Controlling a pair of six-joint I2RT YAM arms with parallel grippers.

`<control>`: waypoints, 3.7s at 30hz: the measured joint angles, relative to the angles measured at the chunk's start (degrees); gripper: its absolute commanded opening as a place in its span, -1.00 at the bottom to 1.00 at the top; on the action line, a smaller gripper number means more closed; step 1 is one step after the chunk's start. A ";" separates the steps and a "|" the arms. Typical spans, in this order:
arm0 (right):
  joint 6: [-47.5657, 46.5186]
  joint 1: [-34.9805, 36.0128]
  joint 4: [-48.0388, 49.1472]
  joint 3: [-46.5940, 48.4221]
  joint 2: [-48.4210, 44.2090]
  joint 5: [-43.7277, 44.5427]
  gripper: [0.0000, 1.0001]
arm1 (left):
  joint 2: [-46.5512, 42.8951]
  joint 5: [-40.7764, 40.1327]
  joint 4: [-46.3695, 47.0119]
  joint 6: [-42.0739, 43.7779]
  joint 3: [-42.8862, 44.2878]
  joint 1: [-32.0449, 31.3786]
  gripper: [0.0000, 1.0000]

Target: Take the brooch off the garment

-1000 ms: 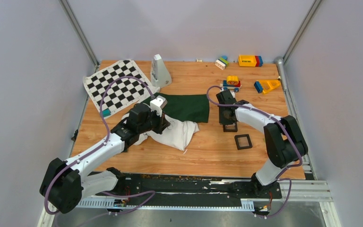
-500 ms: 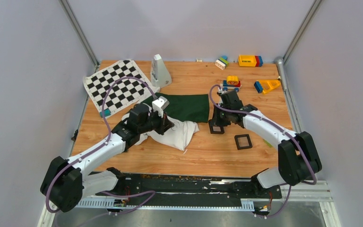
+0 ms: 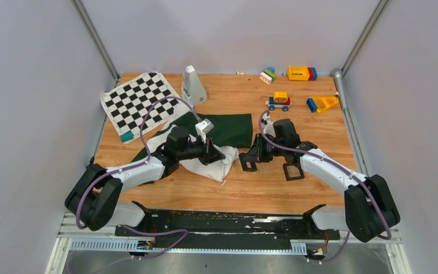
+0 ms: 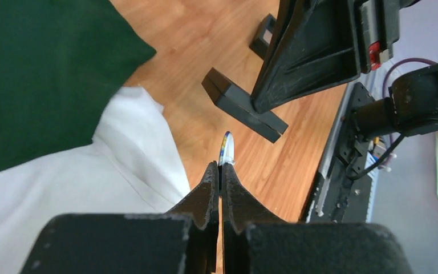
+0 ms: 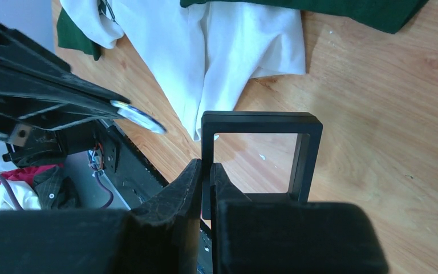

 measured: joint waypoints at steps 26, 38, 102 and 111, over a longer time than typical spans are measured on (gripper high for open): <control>11.08 0.00 16.70 -5.92 -2.36 -2.97 -1.00 | 5.66 4.02 -6.08 -5.25 1.40 6.73 0.08; 18.84 2.99 31.93 -9.27 -3.06 -8.90 -1.00 | 7.96 18.56 22.91 -21.97 -3.50 6.75 -0.08; 8.98 10.51 26.38 -3.72 -0.76 -1.73 -1.00 | 23.02 27.17 58.86 -46.27 -5.92 11.04 -1.00; 9.20 4.81 26.36 -9.25 -7.67 -3.52 -1.00 | 24.17 27.19 59.78 -46.69 -5.92 11.34 -1.00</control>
